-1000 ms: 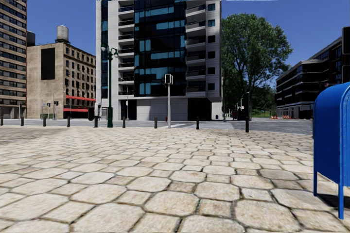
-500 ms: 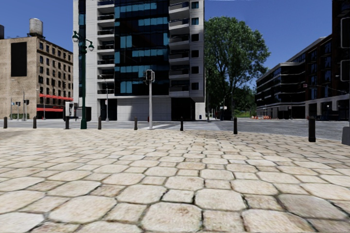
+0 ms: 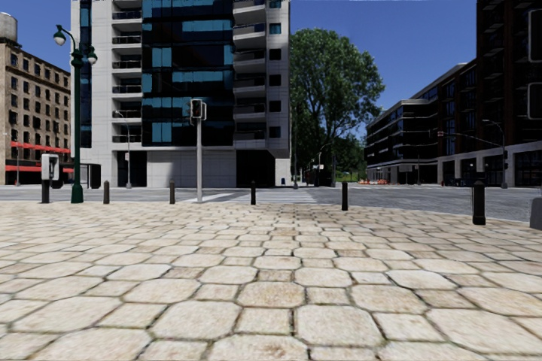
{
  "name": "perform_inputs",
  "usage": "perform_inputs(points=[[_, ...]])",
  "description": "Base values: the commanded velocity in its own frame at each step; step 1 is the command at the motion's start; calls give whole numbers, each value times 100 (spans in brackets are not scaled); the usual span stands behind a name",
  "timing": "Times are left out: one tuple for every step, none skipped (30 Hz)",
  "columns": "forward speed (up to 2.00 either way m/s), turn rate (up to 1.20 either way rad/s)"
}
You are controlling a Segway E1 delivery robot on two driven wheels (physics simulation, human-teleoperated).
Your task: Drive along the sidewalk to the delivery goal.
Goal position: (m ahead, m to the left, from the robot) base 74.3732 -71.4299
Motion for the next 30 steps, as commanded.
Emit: perform_inputs(points=[[200,-34],[200,-34],[200,-34],[200,-34],[200,-34],[200,-34],[200,-34],[200,-34],[200,-34],[200,-34],[200,-34],[200,-34],[200,-34],[200,-34],[200,-34],[200,-34],[200,-28],[200,-28],[200,-1],[200,0],[200,0],[200,0],[200,0],[200,0],[200,0],[200,0],[200,0],[200,0],[200,0],[200,0]])
